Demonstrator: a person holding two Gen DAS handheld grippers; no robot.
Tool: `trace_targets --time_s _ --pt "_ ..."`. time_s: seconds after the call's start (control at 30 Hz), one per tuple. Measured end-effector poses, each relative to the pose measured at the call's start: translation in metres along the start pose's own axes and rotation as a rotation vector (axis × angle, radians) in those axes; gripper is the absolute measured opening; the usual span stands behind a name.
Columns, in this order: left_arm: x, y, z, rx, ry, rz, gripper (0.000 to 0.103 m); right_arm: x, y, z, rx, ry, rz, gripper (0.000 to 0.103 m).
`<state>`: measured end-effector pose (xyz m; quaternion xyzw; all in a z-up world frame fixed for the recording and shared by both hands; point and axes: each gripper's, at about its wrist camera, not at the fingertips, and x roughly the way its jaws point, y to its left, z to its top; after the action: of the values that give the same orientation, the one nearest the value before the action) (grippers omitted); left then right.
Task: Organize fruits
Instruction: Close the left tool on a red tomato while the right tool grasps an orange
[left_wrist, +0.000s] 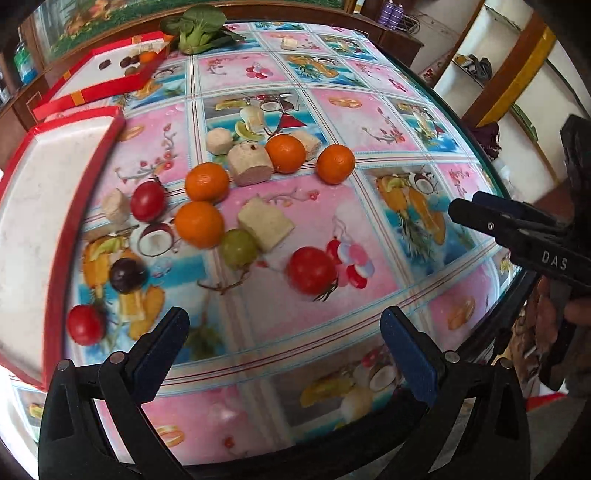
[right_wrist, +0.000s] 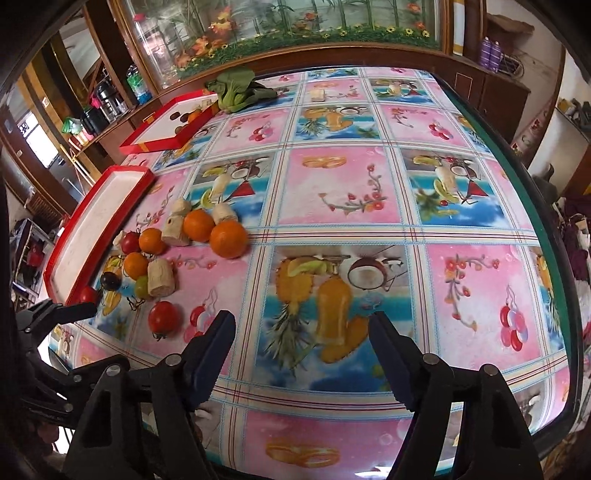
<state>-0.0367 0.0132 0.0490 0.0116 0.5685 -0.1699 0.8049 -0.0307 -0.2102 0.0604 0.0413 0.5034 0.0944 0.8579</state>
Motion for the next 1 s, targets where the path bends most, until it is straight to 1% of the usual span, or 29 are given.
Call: trace_targets --time_s 0.1,0.2,0.3,0.37,0.5,0.57,0.67,0.77,0.8,0.83,0.87,0.93,1.0 --pt "0.005 0.000 0.006 -0.047 0.003 -0.020 0.102 0.002 -0.003 0.004 -0.006 0.003 0.015 0.073" --pt "0.008 0.001 0.008 -0.090 0.005 -0.016 0.100 0.007 0.001 0.012 -0.023 0.016 0.065 0.069" --pt "0.013 0.001 0.010 -0.126 0.015 -0.008 0.094 0.021 0.016 0.022 -0.093 0.047 0.105 0.064" --pt "0.016 0.000 0.011 -0.146 0.014 -0.005 0.093 0.031 0.028 0.029 -0.143 0.073 0.138 0.058" --pt "0.021 -0.001 0.011 -0.179 0.020 0.004 0.079 0.051 0.048 0.043 -0.224 0.116 0.182 0.056" --pt "0.023 0.000 0.010 -0.201 0.023 0.002 0.077 0.061 0.055 0.052 -0.247 0.141 0.199 0.053" --pt "0.025 0.000 0.008 -0.225 0.019 0.005 0.076 0.073 0.067 0.061 -0.298 0.162 0.200 0.051" --pt "0.027 -0.002 0.008 -0.232 0.017 0.016 0.076 0.085 0.076 0.064 -0.351 0.186 0.172 0.050" --pt "0.027 -0.002 0.009 -0.232 0.017 0.021 0.076 0.089 0.077 0.064 -0.357 0.196 0.169 0.048" --pt "0.028 -0.004 0.009 -0.231 0.017 0.028 0.075 0.092 0.077 0.064 -0.356 0.204 0.171 0.046" --pt "0.029 -0.005 0.011 -0.230 0.016 0.034 0.073 0.094 0.077 0.064 -0.356 0.203 0.162 0.046" --pt "0.032 -0.007 0.013 -0.224 0.022 0.046 0.067 0.098 0.077 0.065 -0.361 0.204 0.152 0.046" --pt "0.036 -0.008 0.015 -0.222 0.030 0.054 0.066 0.102 0.077 0.066 -0.366 0.210 0.141 0.044"
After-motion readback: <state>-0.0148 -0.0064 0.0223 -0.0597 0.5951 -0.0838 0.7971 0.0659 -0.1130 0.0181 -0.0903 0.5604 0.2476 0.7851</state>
